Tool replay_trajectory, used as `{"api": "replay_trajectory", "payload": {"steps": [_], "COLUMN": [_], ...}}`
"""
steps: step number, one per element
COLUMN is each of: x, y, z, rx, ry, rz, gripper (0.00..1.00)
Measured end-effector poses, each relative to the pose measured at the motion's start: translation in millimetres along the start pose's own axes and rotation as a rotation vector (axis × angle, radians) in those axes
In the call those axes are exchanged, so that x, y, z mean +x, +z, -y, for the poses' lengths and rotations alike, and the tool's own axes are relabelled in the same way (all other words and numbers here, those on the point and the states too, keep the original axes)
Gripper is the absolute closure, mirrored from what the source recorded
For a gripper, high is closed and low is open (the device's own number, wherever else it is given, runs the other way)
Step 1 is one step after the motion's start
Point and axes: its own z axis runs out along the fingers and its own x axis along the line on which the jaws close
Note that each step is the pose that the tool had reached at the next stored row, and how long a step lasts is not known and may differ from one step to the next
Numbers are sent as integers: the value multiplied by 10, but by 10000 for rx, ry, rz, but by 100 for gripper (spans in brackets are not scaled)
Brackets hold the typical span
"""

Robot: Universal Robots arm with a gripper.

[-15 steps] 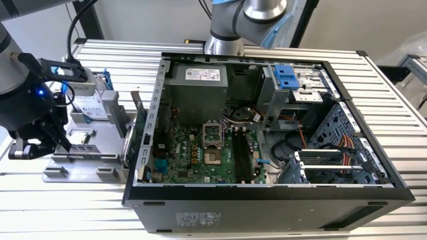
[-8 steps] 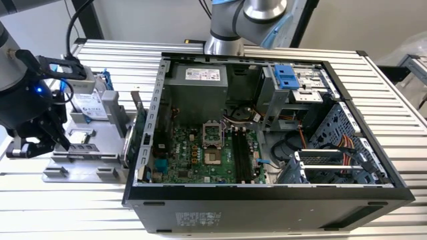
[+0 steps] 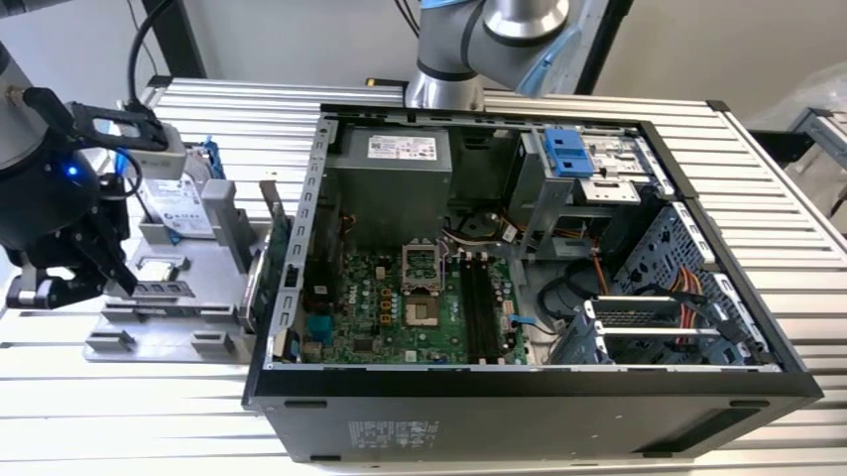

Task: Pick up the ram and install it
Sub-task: 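Pick up the ram and move it above insertion slot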

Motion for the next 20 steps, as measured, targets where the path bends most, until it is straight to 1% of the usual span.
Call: {"api": "replay_trajectory", "payload": {"steps": [20], "x": [-14], "y": [-171], "z": [-4], "rx": [-1], "ry": [0], "rz": [0], "gripper": [100]}}
